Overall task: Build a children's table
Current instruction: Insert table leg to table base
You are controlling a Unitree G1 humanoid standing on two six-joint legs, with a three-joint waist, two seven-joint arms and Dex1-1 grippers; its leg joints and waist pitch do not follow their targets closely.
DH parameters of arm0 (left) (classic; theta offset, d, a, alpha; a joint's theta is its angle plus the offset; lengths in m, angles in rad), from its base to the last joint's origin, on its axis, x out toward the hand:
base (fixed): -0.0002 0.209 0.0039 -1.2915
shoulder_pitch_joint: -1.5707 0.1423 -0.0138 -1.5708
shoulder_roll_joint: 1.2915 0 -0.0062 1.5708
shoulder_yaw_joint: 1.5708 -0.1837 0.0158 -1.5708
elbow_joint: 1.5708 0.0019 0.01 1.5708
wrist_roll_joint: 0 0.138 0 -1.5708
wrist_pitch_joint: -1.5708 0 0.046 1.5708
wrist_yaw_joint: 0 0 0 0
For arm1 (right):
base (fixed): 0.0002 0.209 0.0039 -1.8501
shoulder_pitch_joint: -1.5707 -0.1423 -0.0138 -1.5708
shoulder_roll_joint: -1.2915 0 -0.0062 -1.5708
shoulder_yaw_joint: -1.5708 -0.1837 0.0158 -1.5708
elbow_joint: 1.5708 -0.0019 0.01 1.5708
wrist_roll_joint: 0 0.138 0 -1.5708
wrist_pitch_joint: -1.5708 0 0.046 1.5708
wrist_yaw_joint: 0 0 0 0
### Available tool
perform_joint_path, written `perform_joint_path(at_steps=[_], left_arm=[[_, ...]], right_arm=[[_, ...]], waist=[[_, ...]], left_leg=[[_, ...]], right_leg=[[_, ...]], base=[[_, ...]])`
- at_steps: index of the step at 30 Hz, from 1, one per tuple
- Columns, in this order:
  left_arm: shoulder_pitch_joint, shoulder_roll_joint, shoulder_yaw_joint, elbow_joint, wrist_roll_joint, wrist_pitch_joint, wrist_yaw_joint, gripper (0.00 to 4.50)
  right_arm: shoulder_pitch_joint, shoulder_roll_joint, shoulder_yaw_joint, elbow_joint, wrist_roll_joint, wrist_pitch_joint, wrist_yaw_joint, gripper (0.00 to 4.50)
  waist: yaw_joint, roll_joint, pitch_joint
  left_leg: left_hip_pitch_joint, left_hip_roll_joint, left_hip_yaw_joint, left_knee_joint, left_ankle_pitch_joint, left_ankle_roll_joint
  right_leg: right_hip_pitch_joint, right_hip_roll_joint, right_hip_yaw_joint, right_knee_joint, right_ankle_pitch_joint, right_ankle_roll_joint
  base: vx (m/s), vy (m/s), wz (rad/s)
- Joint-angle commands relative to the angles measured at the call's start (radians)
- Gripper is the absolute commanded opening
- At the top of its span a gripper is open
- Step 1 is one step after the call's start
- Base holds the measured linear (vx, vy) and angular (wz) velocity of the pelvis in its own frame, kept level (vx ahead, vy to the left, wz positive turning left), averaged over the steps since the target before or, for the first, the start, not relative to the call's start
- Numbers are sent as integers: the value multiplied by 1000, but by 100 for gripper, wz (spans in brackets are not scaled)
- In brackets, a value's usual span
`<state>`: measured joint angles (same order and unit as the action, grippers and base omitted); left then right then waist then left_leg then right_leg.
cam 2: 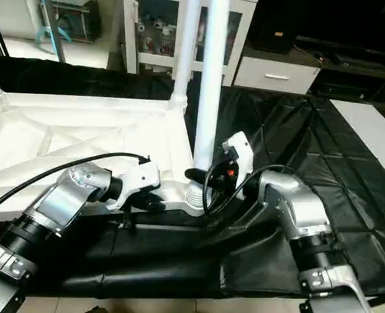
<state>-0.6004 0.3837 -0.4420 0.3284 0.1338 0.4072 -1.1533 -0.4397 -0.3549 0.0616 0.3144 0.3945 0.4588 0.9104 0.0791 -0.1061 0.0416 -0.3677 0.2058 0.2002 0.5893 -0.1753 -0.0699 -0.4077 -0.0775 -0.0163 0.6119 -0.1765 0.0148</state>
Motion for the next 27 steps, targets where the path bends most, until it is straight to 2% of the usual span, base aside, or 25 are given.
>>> perform_joint_path(at_steps=[1, 6, 7, 9, 10, 13, 15, 17, 19, 27], left_arm=[[24, -9, -38, 28, 5, 12, -9, 0], [25, -9, -33, 28, 1, 14, -6, 0], [24, -9, -32, 29, 0, 14, -5, 0], [21, -8, -30, 32, -1, 14, -5, 0], [18, -7, -27, 36, -3, 15, -4, 0], [12, -8, -22, 44, -4, 14, -1, 0], [6, -9, -19, 52, -3, 12, 2, 0], [4, -9, -18, 54, -4, 12, 3, 0], [-1, -10, -14, 61, -4, 10, 6, 0], [-8, -10, -10, 73, -6, 8, 13, 0]], right_arm=[[35, -6, -16, 27, -25, 4, -42, 186], [114, 26, -50, 6, -3, -32, -75, 186], [130, 35, -59, 0, 1, -41, -86, 186], [153, 49, -73, -12, 7, -57, -101, 186], [179, 65, -83, -26, 12, -79, -112, 186], [219, 89, -95, -51, 18, -117, -126, 186], [261, 105, -90, -78, 7, -155, -134, 186], [276, 110, -86, -87, 2, -168, -135, 186], [315, 123, -75, -120, 0, -198, -137, 186], [374, 123, -44, -165, -30, -229, -146, 186]], waist=[[-1, 16, -53], [-2, 17, -53], [-2, 23, -53], [-3, 27, -53], [-4, 24, -53], [-4, 26, -52], [-5, 30, -52], [-6, 28, -51], [-7, 35, -50], [-5, 36, -52]], left_leg=[[21, 25, -17, -76, -313, -40], [21, 25, -18, -77, -318, -38], [22, 25, -19, -79, -323, -41], [20, 24, -20, -80, -334, -44], [20, 24, -19, -80, -343, -44], [21, 24, -20, -82, -368, -44], [22, 25, -23, -85, -385, -48], [21, 24, -23, -85, -388, -43], [20, 25, -24, -87, -400, -41], [17, 25, -23, -90, -387, -34]], right_leg=[[25, -48, 19, -80, -302, -167], [23, -48, 20, -81, -292, -166], [23, -48, 19, -81, -290, -168], [24, -47, 19, -82, -289, -166], [23, -47, 20, -85, -297, -161], [20, -48, 20, -89, -324, -156], [19, -47, 19, -91, -337, -151], [21, -47, 20, -91, -342, -150], [19, -48, 21, -94, -356, -146], [21, -47, 22, -93, -341, -143]], base=[[0, 0, 0], [0, 0, 0], [0, 0, 0], [0, 0, 0], [0, 0, 0], [0, 0, 0], [0, 0, 0], [0, 0, 0], [0, 0, 0], [0, 0, 0]])
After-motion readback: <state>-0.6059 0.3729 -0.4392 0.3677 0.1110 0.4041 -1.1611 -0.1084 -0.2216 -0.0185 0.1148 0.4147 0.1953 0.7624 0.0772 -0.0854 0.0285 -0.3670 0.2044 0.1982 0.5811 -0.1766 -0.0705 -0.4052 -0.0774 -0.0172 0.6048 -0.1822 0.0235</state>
